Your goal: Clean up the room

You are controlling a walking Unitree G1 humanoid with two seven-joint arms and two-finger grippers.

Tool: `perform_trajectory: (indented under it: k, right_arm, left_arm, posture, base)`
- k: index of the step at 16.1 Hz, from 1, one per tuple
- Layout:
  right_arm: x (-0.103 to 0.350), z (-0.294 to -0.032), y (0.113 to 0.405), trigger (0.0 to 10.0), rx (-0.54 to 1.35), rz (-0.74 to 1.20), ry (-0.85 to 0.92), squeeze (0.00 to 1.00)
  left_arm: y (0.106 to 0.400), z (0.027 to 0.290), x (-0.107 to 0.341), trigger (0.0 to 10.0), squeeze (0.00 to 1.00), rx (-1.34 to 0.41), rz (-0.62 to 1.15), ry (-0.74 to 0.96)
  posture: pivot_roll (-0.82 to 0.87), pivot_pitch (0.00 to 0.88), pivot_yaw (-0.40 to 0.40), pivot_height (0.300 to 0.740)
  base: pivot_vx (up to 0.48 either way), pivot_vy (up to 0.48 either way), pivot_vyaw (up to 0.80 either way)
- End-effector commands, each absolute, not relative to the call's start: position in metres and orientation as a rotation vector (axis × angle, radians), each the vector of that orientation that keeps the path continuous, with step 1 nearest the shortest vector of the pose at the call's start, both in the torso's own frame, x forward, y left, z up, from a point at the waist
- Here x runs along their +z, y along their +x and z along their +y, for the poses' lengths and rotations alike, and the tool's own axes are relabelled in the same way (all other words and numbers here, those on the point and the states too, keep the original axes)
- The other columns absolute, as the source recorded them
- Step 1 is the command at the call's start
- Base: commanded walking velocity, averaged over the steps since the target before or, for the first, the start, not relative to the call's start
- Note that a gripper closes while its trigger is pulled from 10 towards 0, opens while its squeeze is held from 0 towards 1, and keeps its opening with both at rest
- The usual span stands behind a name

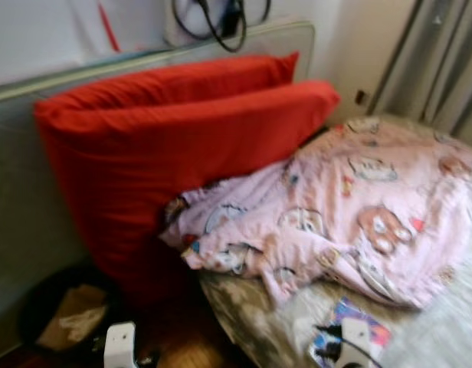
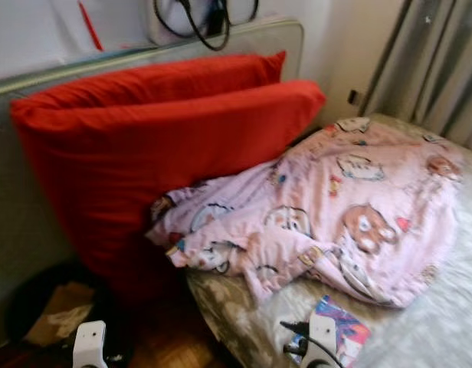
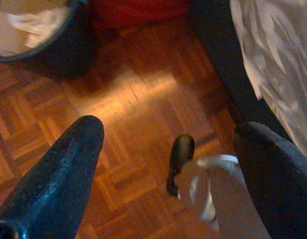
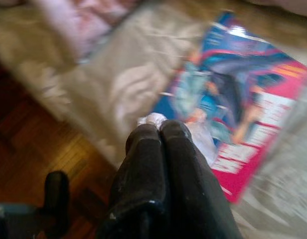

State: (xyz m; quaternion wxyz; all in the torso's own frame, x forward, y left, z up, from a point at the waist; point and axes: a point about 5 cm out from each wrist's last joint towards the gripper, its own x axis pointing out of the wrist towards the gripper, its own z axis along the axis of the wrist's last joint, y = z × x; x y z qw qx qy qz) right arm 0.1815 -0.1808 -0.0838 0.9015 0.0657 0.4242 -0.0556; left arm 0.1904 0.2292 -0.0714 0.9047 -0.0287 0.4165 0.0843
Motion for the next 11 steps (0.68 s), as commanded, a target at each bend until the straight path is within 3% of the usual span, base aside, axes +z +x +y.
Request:
perform_trajectory:
  k: [1, 11]
  right_arm:
    - [-0.0872, -0.1891, 0.1726, 10.0, -0.128, 0.911, 0.118, 0.0]
    - [-0.0912, -0.1859, 0.165, 10.0, -0.099, 0.943, 0.116, 0.0]
  left_arm:
    - [0.1927, 0.2242, -0.0716, 10.0, 0.0, 0.16, 0.863, -0.064]
    - [0.1852, 0.2149, -0.0774, 10.0, 0.0, 0.162, 0.881, -0.098]
  posture:
    - [0.05, 0.0, -0.027, 0.74]
    - [0.05, 0.0, -0.03, 0.74]
  base:
    - [0.0, 0.0, 0.8]
    - [0.0, 0.0, 0.8]
